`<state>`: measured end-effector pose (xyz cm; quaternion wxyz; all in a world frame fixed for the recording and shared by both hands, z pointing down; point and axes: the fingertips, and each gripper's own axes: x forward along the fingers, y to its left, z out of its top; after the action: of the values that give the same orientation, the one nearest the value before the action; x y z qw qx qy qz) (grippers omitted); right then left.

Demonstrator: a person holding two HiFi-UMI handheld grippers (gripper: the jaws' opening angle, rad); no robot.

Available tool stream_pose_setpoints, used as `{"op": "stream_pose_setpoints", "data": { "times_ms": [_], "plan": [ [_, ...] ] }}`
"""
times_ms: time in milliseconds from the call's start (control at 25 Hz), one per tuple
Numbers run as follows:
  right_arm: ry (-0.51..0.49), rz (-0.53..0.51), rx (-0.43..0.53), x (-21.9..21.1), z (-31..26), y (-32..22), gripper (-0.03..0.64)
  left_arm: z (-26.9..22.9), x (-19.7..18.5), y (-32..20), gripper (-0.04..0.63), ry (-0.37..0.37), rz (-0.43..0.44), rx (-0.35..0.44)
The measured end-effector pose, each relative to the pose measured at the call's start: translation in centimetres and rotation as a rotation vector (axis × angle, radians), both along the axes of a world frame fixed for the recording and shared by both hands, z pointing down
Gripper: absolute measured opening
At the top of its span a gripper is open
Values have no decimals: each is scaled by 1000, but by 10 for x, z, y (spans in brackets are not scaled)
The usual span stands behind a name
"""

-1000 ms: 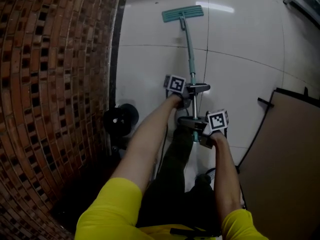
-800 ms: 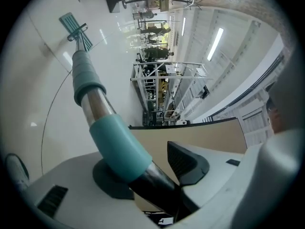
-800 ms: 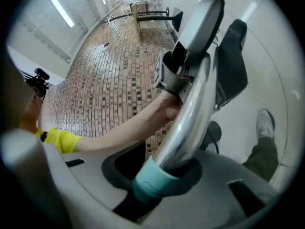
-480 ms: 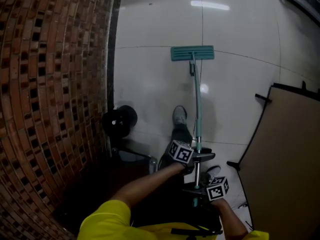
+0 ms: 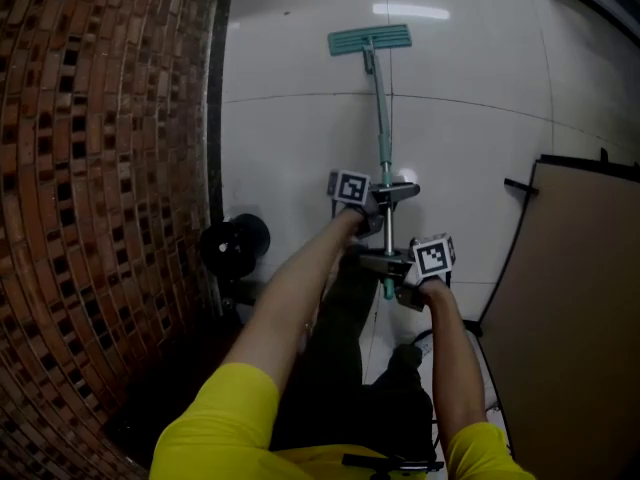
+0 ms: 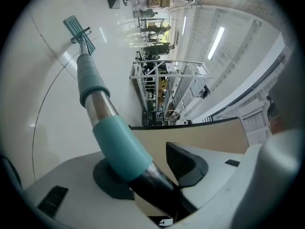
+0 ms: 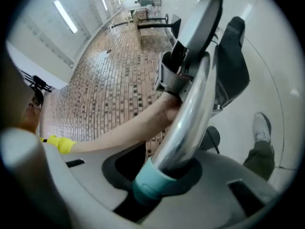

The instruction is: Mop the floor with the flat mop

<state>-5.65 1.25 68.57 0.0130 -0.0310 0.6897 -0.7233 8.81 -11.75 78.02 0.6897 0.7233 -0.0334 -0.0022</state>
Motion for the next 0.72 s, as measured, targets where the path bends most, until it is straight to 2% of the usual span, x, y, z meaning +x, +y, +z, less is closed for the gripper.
{"op": "stream_pose_setpoints", "data": {
  "times_ms": [80, 160, 240, 400, 600, 720],
  "plan": [
    [-13, 51, -20, 5, 10, -30, 106, 12, 2, -27, 192, -17, -4, -72],
    [-62, 90, -48, 7, 5, -38, 105, 20, 4, -32, 189, -44, 21, -72],
    [-79, 76, -60, 7, -4, -18, 107, 18, 6, -12, 189, -59, 37, -64],
    [-60, 14, -77, 7, -30, 84, 110, -16, 11, 90, 192, -91, 107, -70],
    [-20, -58, -167, 22, -98, 231, 110, -70, 27, 250, 198, -114, 198, -162],
    [-18, -37, -210, 25, -120, 269, 110, -81, 29, 302, 198, -122, 208, -208]
  ]
}}
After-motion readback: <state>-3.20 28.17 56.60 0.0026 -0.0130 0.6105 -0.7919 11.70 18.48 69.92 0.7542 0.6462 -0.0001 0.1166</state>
